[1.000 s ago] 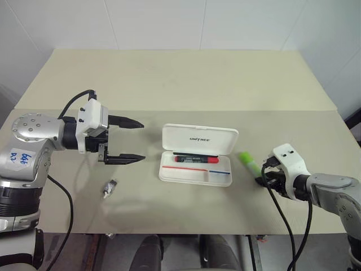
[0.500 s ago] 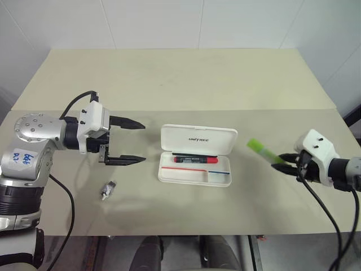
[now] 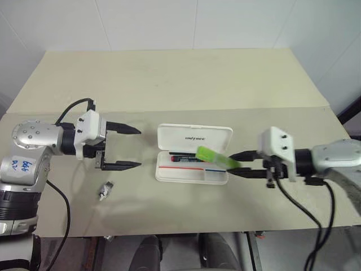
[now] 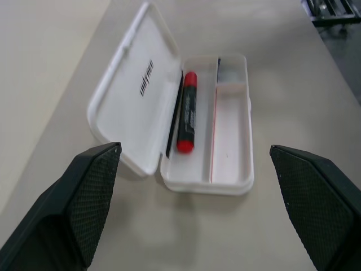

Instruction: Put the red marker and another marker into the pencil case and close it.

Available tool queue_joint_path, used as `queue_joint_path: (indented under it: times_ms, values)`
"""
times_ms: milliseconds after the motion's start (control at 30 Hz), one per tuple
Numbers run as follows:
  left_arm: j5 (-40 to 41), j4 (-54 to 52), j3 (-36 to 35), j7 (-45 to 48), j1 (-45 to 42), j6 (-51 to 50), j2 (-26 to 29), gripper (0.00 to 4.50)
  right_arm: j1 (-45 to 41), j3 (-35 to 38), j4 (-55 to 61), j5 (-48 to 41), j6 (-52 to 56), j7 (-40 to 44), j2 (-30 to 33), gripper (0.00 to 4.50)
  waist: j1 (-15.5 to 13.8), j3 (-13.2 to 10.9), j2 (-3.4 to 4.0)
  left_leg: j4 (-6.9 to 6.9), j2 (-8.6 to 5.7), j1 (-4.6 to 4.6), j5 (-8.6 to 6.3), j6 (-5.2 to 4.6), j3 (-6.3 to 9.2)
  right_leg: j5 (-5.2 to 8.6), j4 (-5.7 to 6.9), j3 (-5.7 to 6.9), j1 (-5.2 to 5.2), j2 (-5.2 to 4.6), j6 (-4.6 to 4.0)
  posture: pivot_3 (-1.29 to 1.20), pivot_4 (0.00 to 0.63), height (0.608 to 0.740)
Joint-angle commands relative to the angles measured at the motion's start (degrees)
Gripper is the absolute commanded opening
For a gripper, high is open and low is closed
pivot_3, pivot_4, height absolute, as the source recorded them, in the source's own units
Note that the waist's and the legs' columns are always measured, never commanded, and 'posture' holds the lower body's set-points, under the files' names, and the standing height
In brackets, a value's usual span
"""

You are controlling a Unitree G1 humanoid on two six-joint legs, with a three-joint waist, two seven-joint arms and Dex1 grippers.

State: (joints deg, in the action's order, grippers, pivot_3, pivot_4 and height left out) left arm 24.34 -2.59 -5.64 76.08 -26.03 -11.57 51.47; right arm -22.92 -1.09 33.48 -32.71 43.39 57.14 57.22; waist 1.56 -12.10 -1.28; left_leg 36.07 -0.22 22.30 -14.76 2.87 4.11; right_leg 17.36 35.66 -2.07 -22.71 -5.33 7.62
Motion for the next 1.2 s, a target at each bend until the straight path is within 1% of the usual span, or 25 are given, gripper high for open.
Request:
queue_joint_path:
  times_ms: [33,200,500,633,867,1200]
  values:
    - [-0.74,-0.13,-2.15,0.85,2.05,2.06,2.52,4.5,-4.26,-4.15,1.0,1.87,2.64,-2.52,-1.5,1.08,-0.01,0.0,-0.01,0.0,0.0,0.02,0.0,0.0,0.0,0.0,-0.01,0.0,-0.03,0.0,0.0,0.0,0.15,0.74]
    - [-1.1,-0.77,-4.25,-0.12,7.68,3.71,4.26,4.5,-9.47,-13.43,0.14,7.62,2.45,-3.8,-5.14,1.08,-0.02,0.0,-0.01,-0.08,0.0,0.05,-0.04,-0.02,-0.01,0.01,-0.1,0.0,-0.07,-0.02,-0.02,0.0,0.15,0.74]
    - [-0.39,-4.18,-5.77,-2.04,11.1,2.21,4.99,4.5,-16.82,-25.16,-2.51,16.31,1.27,-3.51,-11.88,1.08,0.02,-0.01,-0.02,-0.06,0.01,0.07,-0.04,-0.03,-0.01,0.02,-0.03,0.02,-0.12,0.0,-0.03,0.0,0.15,0.74]
    - [-0.01,-5.86,-6.07,-2.57,11.31,0.86,5.24,4.5,-18.69,-27.5,-4.78,18.54,1.65,-3.12,-14.36,1.08,0.05,-0.01,-0.02,-0.06,0.01,0.08,-0.04,-0.03,-0.01,0.02,0.02,0.02,-0.16,0.0,-0.04,0.0,0.15,0.74]
    - [0.12,-7.5,-6.53,-3.11,11.64,-0.54,5.42,4.5,-19.24,-29.88,-7.65,21.58,1.19,-2.09,-16.84,1.08,0.05,-0.01,-0.02,-0.06,0.0,0.08,-0.04,-0.03,-0.01,0.02,0.03,0.02,-0.16,0.01,-0.04,0.0,0.15,0.74]
    - [0.19,-8.44,-6.49,-3.54,10.94,-1.89,5.51,4.5,-19.04,-30.87,-7.96,22.76,2.44,0.18,-17.71,1.08,0.07,-0.01,-0.02,-0.05,0.0,0.08,-0.04,-0.03,-0.01,0.02,0.09,0.02,-0.18,0.02,-0.04,0.0,0.15,0.74]
